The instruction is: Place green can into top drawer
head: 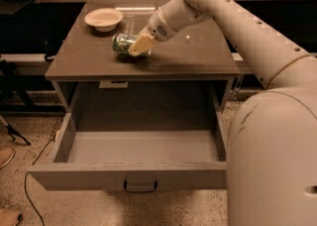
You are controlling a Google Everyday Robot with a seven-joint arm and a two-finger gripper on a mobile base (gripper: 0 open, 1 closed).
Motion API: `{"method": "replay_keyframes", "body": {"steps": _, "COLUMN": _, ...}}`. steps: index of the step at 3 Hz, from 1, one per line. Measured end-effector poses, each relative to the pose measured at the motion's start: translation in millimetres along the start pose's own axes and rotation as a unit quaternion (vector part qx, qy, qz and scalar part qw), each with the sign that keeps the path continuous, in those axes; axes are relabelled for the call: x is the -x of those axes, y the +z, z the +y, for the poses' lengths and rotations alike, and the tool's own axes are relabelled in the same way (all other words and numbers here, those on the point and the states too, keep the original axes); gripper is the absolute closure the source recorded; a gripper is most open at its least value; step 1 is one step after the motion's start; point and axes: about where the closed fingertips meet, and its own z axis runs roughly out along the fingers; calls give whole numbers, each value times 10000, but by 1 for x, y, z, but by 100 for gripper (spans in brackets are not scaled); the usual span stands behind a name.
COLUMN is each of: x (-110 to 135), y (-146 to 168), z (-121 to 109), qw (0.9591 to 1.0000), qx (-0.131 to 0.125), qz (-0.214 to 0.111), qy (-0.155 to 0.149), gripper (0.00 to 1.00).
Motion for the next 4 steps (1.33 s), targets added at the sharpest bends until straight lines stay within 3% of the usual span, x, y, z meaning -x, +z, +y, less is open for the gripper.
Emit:
{"method": "replay_keyframes", "body": {"steps": 1, "x": -24, "y": -58, "z": 26, "qw": 9997, "qx": 202, "qz": 136, "qy": 34, "gripper": 100}}
{"method": "replay_keyframes", "body": {"steps": 3, "x": -32, "y": -65, "z": 38, "qw": 9996, "qx": 183, "qz": 223, "qy": 44, "gripper": 100}}
{"method": "replay_keyframes", "body": {"steps": 4, "x": -40, "y": -109, "z": 76, "qw": 9994, "qx": -201, "qz": 261, "qy": 130, "gripper": 100}}
